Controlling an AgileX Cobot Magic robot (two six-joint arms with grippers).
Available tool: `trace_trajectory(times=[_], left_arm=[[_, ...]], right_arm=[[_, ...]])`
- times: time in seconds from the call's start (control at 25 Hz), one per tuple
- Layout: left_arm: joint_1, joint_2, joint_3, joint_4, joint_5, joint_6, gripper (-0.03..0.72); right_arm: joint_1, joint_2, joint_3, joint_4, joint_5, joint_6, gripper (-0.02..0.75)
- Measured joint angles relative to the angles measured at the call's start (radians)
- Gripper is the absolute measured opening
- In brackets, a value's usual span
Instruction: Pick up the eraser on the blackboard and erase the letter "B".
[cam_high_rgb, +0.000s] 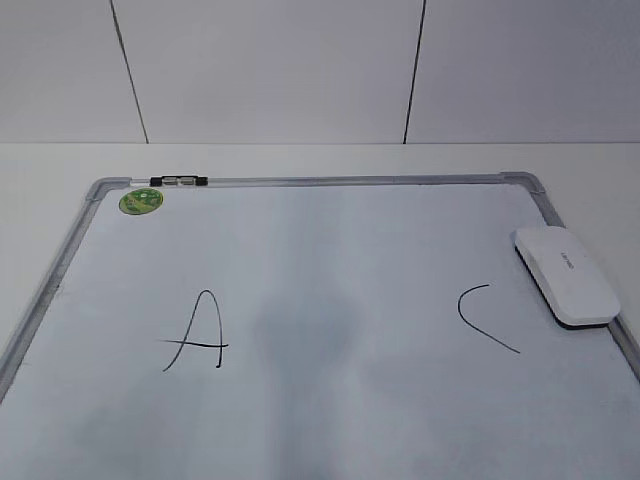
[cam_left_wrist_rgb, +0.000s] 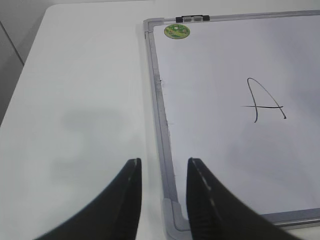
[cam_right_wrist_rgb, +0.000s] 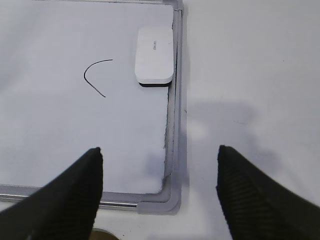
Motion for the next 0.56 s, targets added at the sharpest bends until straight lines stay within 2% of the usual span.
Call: trace_trajectory(times=[0.56], left_arm=[[0.0,0.0,0.0,0.0,0.0,0.0,0.235]], right_arm=[[0.0,0.0,0.0,0.0,0.0,0.004,0.558]])
